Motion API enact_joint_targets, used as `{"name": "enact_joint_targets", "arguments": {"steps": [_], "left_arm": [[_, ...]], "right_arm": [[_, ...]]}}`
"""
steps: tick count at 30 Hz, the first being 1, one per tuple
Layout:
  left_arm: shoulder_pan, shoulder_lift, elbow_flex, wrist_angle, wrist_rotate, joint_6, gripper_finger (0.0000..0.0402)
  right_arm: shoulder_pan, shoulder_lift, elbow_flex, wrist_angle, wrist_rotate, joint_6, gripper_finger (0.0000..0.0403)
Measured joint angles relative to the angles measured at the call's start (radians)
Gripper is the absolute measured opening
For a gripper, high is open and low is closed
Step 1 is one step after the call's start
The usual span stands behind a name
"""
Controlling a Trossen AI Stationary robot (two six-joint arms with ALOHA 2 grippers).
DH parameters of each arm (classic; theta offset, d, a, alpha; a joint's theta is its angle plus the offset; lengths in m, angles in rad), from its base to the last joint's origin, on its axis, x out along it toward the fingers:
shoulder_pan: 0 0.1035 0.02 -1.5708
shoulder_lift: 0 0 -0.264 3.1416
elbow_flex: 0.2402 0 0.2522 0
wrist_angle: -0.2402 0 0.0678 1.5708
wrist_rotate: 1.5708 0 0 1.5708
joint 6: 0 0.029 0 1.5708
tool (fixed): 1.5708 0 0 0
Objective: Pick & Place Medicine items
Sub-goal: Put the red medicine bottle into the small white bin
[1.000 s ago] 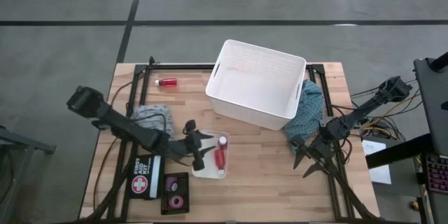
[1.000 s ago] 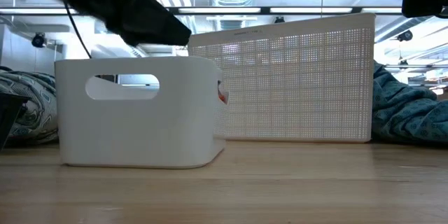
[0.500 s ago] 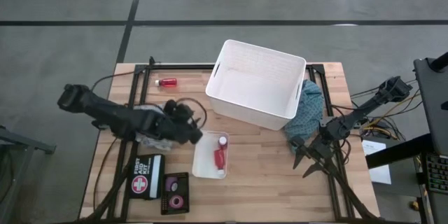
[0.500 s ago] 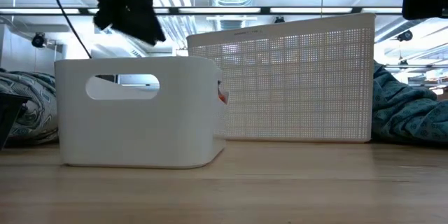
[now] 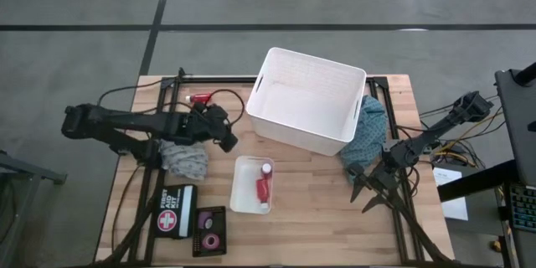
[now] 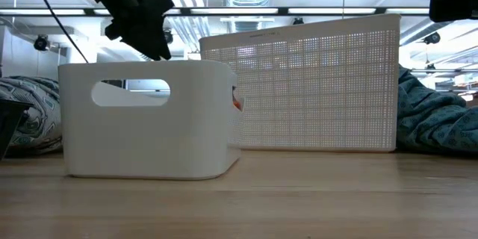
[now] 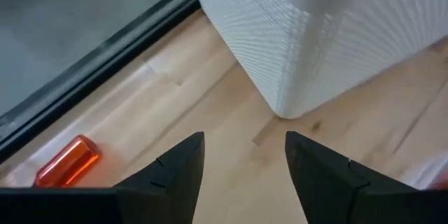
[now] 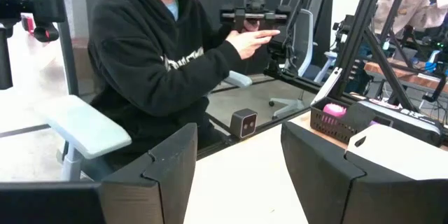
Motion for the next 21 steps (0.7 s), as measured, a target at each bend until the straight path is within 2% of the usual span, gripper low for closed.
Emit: {"name": "enact_joint_targets", "arguments": {"steps": [4, 10, 18, 21], "left_arm": [[0.059, -0.019, 0.0, 0.0, 0.027, 0.029, 0.0203], [0.129, -0.013, 0.0, 0.004, 0.202, 0.234, 0.0205], [0.122, -0.013, 0.002, 0.039, 0.229, 0.302, 0.0204], [0.098, -0.013, 0.002, 0.066, 0.237, 0.38, 0.0205]], "right_arm": [[0.0, 0.0, 0.0, 0.0, 0.0, 0.0, 0.0206], [0.0, 0.0, 0.0, 0.0, 0.0, 0.0, 0.0206], [0.0, 0.0, 0.0, 0.0, 0.0, 0.0, 0.0206], [0.0, 0.0, 0.0, 0.001, 0.0, 0.002, 0.0206]]}}
